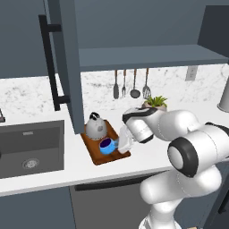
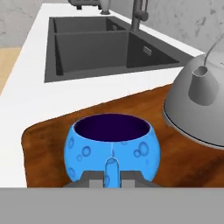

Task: Pick the kettle from the counter and place it on the tray. Then pick the mug from the cabinet and place it on the tray. Then close the cabinet doors.

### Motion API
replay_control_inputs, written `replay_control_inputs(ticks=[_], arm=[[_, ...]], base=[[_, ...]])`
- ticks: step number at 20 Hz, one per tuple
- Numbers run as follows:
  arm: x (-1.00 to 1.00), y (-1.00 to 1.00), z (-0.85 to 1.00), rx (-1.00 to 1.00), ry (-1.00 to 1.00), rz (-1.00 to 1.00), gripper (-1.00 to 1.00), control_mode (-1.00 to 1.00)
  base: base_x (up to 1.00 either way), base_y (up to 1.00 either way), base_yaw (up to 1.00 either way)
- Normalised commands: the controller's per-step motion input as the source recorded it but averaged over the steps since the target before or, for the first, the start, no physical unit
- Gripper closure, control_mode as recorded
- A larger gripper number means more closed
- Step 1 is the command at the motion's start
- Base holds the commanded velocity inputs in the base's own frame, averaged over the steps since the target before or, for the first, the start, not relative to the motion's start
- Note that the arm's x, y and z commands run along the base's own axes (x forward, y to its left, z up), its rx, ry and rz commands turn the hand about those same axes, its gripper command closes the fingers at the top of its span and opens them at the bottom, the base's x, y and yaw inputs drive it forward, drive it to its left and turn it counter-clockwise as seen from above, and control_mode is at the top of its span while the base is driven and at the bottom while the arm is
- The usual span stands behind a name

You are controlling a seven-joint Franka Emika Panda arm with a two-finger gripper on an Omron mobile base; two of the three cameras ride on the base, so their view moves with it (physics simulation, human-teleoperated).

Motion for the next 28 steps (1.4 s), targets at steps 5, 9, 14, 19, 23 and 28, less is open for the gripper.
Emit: replay_control_inputs(ticks=[5, 9, 14, 19, 23, 28], arm=[[0.16, 0.00, -0.12, -0.03, -0.02, 0.02, 1.00, -1.00], [0.18, 0.00, -0.05, -0.02, 0.00, 0.00, 1.00, -1.00], [0.12, 0.00, -0.02, -0.02, 0.00, 0.00, 1.00, -1.00], [0.00, 0.00, 0.00, -0.02, 0.00, 0.01, -1.00, -1.00], [0.00, -0.01, 0.00, 0.00, 0.00, 0.02, -1.00, -1.00], [0.00, -0.09, 0.00, 0.00, 0.00, 0.00, -1.00, -1.00]], base=[[0.00, 0.00, 0.00], [0.00, 0.00, 0.00], [0.00, 0.00, 0.00], [0.00, 0.00, 0.00], [0.00, 0.00, 0.00], [0.00, 0.00, 0.00]])
